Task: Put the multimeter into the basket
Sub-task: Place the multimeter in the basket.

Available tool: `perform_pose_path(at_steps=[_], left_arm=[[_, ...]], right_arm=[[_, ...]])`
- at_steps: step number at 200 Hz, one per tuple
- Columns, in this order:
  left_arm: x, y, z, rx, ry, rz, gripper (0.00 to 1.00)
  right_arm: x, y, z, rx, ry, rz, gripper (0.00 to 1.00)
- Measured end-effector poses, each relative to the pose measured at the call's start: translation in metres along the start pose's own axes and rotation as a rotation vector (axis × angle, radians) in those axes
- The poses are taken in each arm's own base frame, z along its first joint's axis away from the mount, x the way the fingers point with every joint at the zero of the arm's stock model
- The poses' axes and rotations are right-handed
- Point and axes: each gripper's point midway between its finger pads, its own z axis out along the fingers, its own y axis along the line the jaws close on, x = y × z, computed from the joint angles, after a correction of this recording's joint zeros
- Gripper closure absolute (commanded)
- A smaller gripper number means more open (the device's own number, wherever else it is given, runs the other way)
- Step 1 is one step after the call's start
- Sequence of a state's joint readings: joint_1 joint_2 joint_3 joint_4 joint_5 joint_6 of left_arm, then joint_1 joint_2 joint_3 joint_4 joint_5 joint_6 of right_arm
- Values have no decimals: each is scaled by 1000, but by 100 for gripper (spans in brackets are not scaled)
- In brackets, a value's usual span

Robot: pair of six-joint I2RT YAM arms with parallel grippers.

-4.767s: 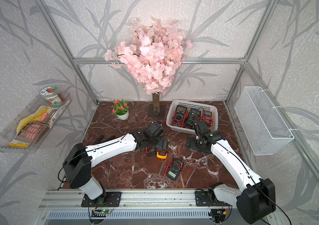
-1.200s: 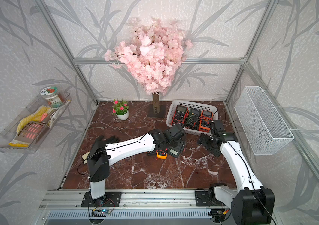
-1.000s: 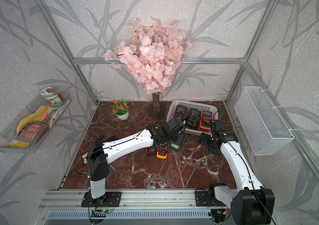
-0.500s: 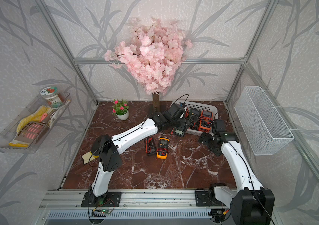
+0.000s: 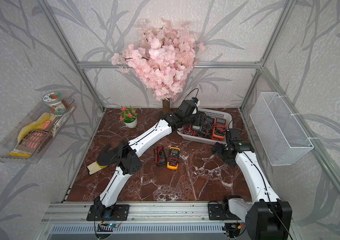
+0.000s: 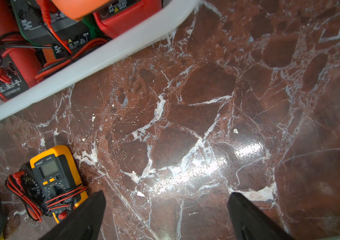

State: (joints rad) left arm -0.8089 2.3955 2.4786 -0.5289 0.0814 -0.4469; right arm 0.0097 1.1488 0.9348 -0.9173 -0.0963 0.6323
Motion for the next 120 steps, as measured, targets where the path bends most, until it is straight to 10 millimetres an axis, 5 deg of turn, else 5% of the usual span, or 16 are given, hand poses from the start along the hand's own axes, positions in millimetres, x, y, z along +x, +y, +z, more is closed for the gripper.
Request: perform_pose_path(at_steps=[47,120], left_arm=[[-16,-7,23,74,-80,-89,46],[12,-1,55,74,-43,-161,45]], right_arm=[[5,-5,8,9,17,6,3],[7,-5,13,-5,21,8,3]])
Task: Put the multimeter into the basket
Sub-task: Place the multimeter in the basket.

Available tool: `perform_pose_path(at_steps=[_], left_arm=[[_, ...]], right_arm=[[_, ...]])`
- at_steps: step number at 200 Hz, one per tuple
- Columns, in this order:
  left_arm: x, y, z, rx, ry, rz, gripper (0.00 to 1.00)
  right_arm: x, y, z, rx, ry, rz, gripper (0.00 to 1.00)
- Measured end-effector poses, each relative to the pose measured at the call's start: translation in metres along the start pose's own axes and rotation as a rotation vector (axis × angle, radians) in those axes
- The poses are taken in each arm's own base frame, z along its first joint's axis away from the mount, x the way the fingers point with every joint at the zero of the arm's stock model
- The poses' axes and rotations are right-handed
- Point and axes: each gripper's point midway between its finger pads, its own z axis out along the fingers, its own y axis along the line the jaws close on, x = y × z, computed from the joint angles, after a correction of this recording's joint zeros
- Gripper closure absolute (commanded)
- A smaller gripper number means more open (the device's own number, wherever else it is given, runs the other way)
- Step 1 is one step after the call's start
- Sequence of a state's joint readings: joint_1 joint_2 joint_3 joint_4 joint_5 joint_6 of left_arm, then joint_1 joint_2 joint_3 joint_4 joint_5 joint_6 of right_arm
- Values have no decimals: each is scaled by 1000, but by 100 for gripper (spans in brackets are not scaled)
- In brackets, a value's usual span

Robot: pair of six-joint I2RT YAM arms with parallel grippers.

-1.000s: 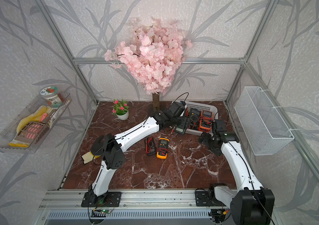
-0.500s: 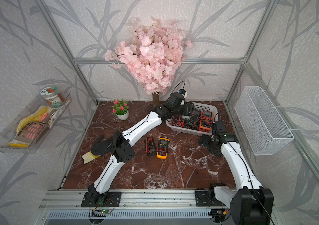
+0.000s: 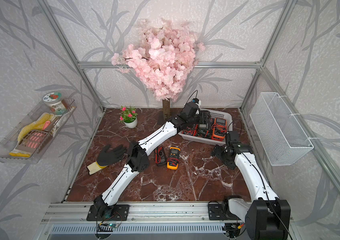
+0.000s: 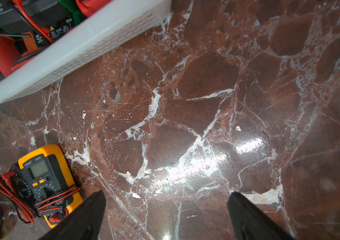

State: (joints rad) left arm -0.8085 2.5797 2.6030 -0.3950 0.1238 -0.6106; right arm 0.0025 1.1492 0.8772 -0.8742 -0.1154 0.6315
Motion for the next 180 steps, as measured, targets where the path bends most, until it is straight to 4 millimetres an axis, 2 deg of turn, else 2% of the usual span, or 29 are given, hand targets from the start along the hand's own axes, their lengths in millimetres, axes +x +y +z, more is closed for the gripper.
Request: perform_pose_path(at_steps=[28,104,131,180], left_arm=[[5,2,4,-17,-1,0,41],[35,16,25,-67,29,21,20],[38,19,29,-78,29,27,0],[29,14,25,-69,6,36,0]], right_arm=[[-2,2,0,-8,-6,0,3],[-3,3,0,-14,-6,2,3],[-3,2,0,-15,-7,4,3],[-4,1,2,-10,-3,8,3]])
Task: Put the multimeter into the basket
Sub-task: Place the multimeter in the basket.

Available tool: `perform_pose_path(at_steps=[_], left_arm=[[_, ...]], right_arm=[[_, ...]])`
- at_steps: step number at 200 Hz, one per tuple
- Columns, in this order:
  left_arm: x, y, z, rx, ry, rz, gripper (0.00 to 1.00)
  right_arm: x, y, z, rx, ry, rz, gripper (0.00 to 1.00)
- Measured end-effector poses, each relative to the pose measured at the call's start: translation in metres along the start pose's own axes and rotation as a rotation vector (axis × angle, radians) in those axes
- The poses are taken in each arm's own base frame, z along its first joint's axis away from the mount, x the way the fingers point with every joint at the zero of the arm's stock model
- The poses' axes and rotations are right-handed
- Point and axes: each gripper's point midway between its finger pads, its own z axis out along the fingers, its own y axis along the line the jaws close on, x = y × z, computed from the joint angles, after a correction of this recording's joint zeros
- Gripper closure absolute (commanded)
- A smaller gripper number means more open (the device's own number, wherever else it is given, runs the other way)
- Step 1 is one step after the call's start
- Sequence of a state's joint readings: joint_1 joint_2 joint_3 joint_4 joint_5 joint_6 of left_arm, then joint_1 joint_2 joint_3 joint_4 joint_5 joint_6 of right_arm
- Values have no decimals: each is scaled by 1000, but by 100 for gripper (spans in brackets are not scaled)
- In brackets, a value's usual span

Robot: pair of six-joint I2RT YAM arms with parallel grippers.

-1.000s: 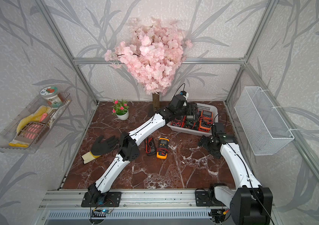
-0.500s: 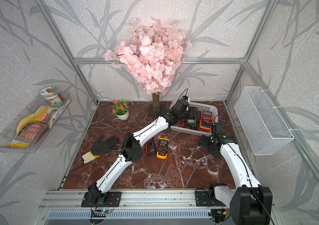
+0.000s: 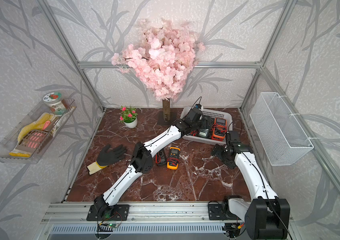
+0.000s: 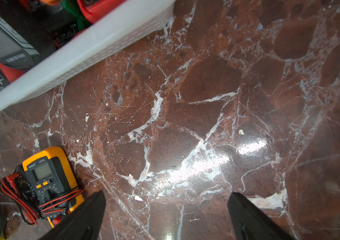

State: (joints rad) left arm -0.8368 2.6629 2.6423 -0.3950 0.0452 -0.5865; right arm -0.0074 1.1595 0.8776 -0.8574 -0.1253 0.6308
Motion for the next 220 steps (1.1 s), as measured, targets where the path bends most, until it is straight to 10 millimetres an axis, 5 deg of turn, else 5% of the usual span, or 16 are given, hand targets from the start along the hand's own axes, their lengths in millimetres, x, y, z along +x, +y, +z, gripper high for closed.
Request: perform_pose_path(at_steps=[77,158,220], left_arm=[[-8,-5,-10,4,-4,2,0],[-52,-24,-84,-27,-44,43,0],[-20,17,-122,-191,42,88,0]], right_arm=[[-1,3,-2,-11,-1,0,3],[-1,11,-6,-53,8,-7,3],[0,18,-7,-87,18,-17,3]])
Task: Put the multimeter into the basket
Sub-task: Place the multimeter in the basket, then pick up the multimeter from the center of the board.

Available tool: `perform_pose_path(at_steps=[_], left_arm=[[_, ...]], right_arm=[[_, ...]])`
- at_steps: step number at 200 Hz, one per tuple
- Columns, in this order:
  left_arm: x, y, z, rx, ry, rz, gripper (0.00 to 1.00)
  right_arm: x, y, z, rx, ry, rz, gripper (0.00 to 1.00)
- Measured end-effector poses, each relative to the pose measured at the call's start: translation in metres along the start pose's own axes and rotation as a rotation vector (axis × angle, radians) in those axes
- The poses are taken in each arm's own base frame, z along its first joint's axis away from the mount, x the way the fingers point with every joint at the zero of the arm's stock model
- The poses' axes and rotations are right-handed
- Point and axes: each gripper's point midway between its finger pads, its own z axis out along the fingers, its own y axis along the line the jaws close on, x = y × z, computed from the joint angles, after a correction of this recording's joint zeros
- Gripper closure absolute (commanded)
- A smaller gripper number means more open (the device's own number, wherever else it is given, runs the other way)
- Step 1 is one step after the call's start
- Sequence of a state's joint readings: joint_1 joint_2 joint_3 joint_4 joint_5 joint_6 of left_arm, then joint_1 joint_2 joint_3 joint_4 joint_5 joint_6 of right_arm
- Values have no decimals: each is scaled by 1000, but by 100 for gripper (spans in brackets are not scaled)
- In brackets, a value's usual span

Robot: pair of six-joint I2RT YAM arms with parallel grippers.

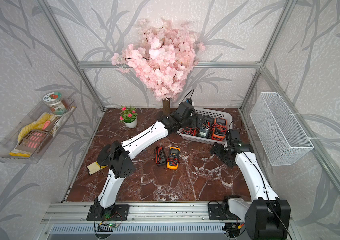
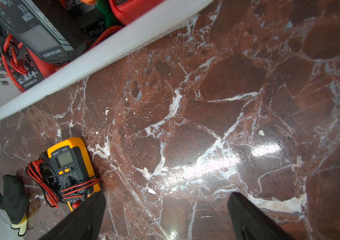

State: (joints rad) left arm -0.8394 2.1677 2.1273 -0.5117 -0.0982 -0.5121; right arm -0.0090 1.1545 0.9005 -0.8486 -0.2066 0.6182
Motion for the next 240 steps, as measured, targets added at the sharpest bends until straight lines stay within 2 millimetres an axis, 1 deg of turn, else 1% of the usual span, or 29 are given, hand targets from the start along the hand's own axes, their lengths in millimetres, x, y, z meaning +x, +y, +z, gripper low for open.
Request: perform_pose_path(at_steps=[34,83,131,163,178,192,213,240], left_arm=[[29,29,-14,-99,51,27,0],[57,62,-31,-212,105,41,0],[82,82,-34,-292,182,32,0],[110,97,-33,-340,253,20,0],[121,102,-34,-358,281,19,0],[126,105,-35,-368,298,16,0],[131,105,-36,-374,311,6,0],[139,103,-32,-372,332,-6,0]], right_arm=[[-1,4,-2,-21,-6,-6,3],[1,9,-3,-48,3,-13,3],[2,15,-9,-86,-8,-24,3],[1,21,-12,-114,-17,-38,3],[3,24,-13,-123,-20,-51,3],[6,27,-13,-128,-16,-71,3],[14,34,-12,-131,-3,-114,3],[23,41,-10,-124,7,-180,3]])
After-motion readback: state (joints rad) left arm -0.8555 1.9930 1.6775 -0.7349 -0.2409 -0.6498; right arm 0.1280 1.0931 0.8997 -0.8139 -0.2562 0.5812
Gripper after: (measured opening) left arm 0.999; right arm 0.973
